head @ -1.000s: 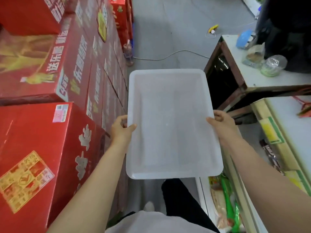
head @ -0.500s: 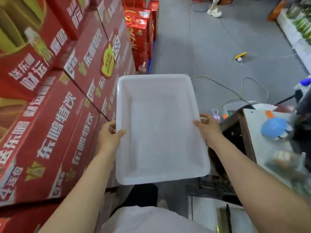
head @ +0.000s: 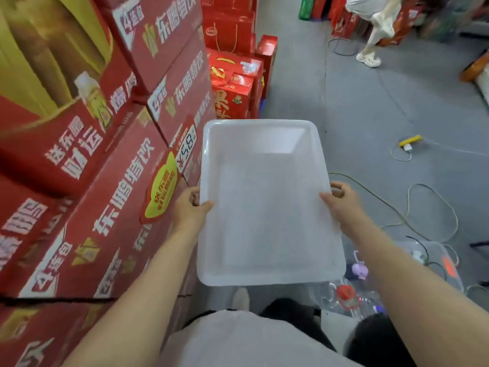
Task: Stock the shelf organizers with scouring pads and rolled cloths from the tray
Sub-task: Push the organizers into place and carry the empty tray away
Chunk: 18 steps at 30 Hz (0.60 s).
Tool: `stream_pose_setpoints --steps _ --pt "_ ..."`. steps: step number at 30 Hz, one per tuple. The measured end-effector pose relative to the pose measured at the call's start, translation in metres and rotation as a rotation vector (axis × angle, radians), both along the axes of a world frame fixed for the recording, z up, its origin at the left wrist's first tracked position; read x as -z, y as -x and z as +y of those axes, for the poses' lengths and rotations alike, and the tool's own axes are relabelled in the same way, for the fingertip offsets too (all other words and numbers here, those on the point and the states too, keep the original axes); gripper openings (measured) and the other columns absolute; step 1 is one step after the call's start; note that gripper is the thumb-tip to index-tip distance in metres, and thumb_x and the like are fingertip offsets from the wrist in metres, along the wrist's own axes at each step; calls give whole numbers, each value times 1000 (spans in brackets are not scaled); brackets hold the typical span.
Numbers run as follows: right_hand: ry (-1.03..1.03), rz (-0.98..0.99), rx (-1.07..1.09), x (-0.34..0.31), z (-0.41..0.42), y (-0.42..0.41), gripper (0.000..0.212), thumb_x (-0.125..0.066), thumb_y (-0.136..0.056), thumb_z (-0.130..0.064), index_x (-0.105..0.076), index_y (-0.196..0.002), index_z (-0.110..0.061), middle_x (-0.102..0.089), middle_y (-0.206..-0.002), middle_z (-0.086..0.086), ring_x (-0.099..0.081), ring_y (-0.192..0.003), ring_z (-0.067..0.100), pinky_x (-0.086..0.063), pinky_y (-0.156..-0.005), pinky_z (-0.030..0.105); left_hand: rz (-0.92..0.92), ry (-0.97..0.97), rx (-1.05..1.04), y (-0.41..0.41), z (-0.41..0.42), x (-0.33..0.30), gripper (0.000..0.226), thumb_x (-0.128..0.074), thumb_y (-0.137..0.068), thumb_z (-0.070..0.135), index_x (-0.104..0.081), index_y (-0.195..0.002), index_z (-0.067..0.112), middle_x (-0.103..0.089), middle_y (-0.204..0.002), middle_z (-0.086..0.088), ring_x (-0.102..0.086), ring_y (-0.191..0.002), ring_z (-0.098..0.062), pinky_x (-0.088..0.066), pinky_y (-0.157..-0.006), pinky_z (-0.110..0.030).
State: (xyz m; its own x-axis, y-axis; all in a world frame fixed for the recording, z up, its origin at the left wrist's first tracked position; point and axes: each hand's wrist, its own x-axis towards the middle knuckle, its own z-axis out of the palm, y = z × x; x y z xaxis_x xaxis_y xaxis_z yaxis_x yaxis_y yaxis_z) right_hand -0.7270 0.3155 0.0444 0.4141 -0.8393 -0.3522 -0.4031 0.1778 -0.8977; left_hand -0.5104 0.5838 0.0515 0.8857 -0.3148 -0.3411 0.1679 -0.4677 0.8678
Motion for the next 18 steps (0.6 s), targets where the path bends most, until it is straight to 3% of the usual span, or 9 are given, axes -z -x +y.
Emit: stream_pose_setpoints --steps 3,6,10,12,15,18 --pt "10 -2 28 -8 -60 -41 34 -67 -89 -5 -56 -120 -13 -65 -97 5 -63 -74 17 -51 -63 29 8 -15 10 -40 -58 -6 33 -76 -83 19 -62 -113 25 -66 -104 4 -63 -94 -16 -54 -81 -36" --pt "5 -14 12 -9 -124 -89 34 -68 -89 -5 -56 -119 -15 -65 -96 3 -63 -74 15 -51 -63 28 -10 -18 2 -79 -116 -6 31 -75 -84 19 -61 -112 25 -66 -100 7 -64 -91 -15 -52 -75 -33" --pt "10 1 -59 3 -213 -164 31 -69 -87 -6 -58 -115 -16 -67 -101 9 -65 -79 23 -56 -76 38 22 6 -78 -128 -189 -2 30 -73 -87 18 -57 -111 28 -58 -94 19 -57 -83 -1 -52 -73 -30" --pt "27 5 -109 7 -260 -206 31 -70 -87 -8 -58 -114 -17 -68 -107 11 -66 -88 28 -56 -82 42 31 20 -125 -154 -228 1 31 -72 -88 16 -57 -114 24 -61 -98 12 -60 -84 -6 -52 -72 -30" --pt "42 15 -170 1 -328 -265 28 -68 -89 -8 -57 -113 -18 -66 -107 11 -64 -87 26 -53 -80 38 13 -11 -190 -190 -288 -4 32 -71 -88 12 -57 -116 19 -63 -107 1 -61 -89 -17 -46 -62 -25" --pt "88 33 -238 -9 -393 -327 32 -69 -89 -10 -59 -120 -12 -64 -110 11 -63 -90 25 -53 -78 34 -10 -15 -220 -226 -344 -9 28 -71 -88 15 -54 -110 22 -63 -112 0 -62 -94 -20 -54 -73 -34"
